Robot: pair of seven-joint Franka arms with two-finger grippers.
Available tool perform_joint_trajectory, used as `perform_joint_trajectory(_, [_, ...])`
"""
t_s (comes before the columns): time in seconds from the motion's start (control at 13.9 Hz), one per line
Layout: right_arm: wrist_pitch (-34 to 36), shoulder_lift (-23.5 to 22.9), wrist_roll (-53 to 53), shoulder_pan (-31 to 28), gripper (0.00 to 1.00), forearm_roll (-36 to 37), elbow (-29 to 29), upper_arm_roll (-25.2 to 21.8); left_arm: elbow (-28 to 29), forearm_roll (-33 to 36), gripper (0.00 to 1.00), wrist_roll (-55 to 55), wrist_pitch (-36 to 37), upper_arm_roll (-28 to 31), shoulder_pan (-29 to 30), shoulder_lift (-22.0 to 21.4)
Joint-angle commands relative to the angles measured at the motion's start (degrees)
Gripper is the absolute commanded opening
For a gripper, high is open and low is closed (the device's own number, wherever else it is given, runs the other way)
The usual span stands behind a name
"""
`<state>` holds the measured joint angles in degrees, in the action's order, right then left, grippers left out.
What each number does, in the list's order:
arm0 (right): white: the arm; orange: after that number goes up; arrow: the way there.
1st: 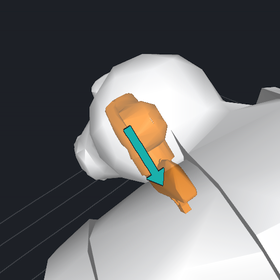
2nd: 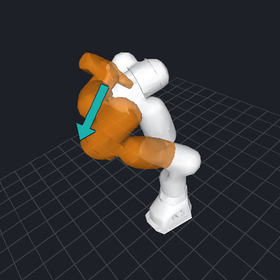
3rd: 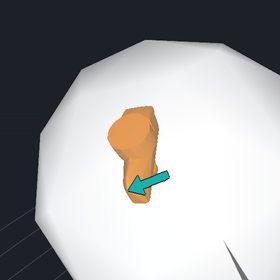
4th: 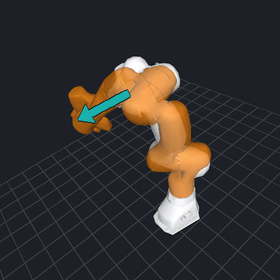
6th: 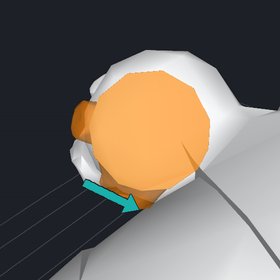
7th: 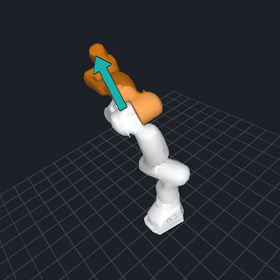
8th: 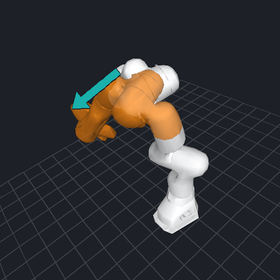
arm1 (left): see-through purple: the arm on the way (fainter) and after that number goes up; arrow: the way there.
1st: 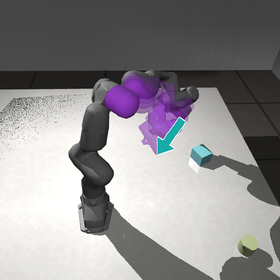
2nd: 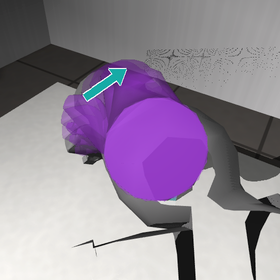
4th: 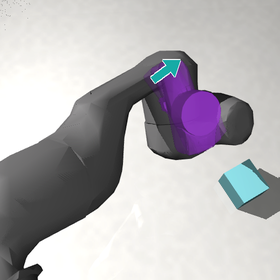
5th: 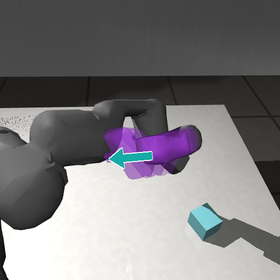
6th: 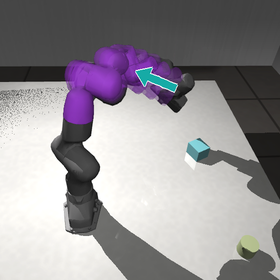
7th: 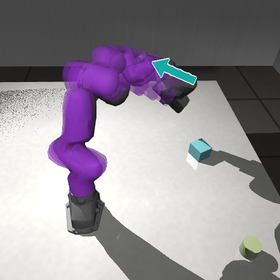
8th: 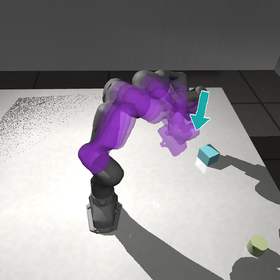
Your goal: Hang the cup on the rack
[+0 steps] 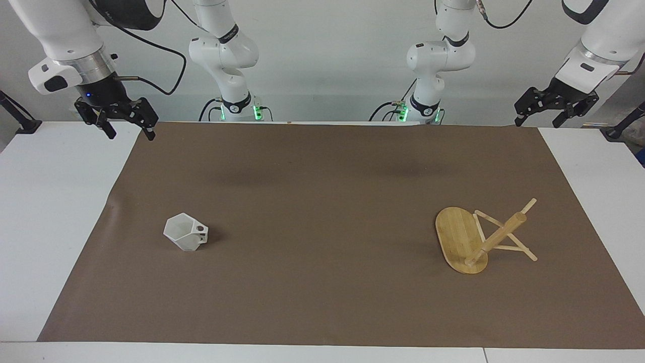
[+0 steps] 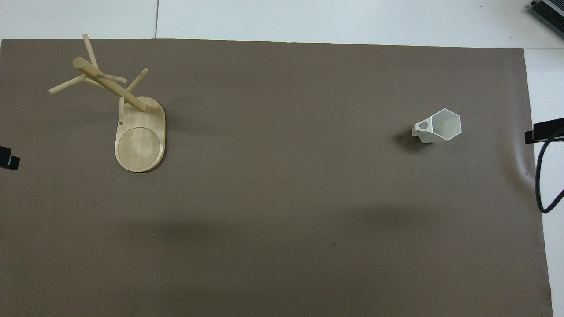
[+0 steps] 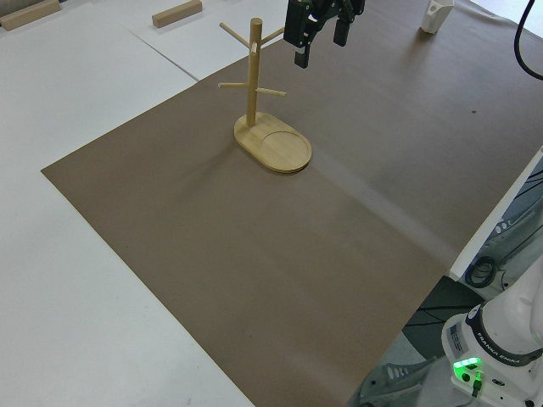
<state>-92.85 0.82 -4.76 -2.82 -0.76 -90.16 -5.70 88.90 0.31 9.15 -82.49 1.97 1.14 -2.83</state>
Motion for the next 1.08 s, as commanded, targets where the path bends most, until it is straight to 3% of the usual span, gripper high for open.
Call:
perform_joint_trajectory(0.0, [-1.10,0.76,-0.34,-0.34,1.00,-0.20,-1.07,0.34,1.28,0.66,1.00,0.08,0.23,0.14,-0.18,-1.21])
perform_joint_trajectory(1.0, [-1.28,1.99,-1.91,-0.17,1.00,-0.12,-3.78,0.43,1.28,0.66,1.00,0.08,0.23,0.14,-0.18,-1.21])
